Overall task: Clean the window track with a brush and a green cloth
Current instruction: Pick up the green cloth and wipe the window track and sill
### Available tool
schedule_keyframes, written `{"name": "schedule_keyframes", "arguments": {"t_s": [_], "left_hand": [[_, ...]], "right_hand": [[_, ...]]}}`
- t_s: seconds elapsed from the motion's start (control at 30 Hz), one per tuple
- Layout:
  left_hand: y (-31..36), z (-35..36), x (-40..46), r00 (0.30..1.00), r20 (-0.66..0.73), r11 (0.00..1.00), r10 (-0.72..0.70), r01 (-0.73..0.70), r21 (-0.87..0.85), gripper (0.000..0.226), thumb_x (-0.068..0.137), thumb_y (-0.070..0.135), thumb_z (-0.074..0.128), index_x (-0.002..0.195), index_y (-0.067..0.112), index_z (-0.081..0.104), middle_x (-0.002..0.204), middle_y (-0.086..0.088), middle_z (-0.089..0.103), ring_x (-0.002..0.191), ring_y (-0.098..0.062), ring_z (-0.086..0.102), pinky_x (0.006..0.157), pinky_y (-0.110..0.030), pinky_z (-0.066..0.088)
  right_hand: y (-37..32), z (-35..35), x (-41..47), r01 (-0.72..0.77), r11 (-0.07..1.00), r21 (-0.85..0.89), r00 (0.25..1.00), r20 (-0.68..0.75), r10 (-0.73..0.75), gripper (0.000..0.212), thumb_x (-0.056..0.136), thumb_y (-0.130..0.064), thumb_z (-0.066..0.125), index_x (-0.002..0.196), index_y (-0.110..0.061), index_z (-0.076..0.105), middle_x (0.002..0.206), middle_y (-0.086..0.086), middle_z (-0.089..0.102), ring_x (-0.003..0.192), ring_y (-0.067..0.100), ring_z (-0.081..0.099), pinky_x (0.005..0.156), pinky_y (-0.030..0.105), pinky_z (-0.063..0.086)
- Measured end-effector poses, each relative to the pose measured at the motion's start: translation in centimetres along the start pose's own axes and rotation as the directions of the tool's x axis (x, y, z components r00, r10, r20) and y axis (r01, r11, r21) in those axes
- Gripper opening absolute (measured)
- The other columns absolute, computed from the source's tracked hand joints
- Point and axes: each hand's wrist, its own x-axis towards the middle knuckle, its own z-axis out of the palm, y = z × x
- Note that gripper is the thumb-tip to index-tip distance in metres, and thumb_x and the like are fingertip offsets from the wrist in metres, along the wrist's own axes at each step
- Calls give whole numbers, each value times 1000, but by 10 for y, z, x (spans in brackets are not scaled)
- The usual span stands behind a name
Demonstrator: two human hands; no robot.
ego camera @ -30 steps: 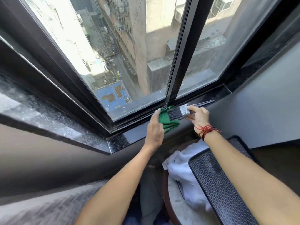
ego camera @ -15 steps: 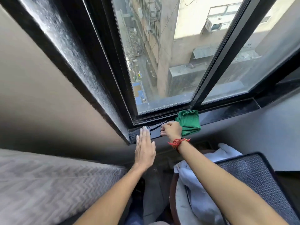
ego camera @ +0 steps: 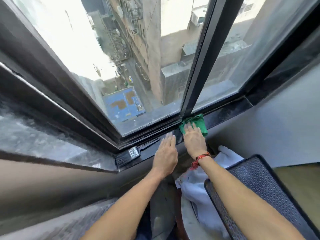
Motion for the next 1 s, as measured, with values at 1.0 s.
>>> {"name": "schedule_keyframes", "arguments": {"t_s": [1.0], "left_hand": [[17, -21, 63, 974, 154, 978, 164, -181, 106, 59, 93, 5, 62, 147, -4, 42, 155, -21, 43, 142, -33, 45, 119, -40, 34]], "right_hand": [[60, -16, -7, 173, 930, 324, 978, 58, -202, 50, 109, -18, 29, 157, -8, 29, 167, 8, 21, 158, 23, 13, 129, 39, 8]]}}
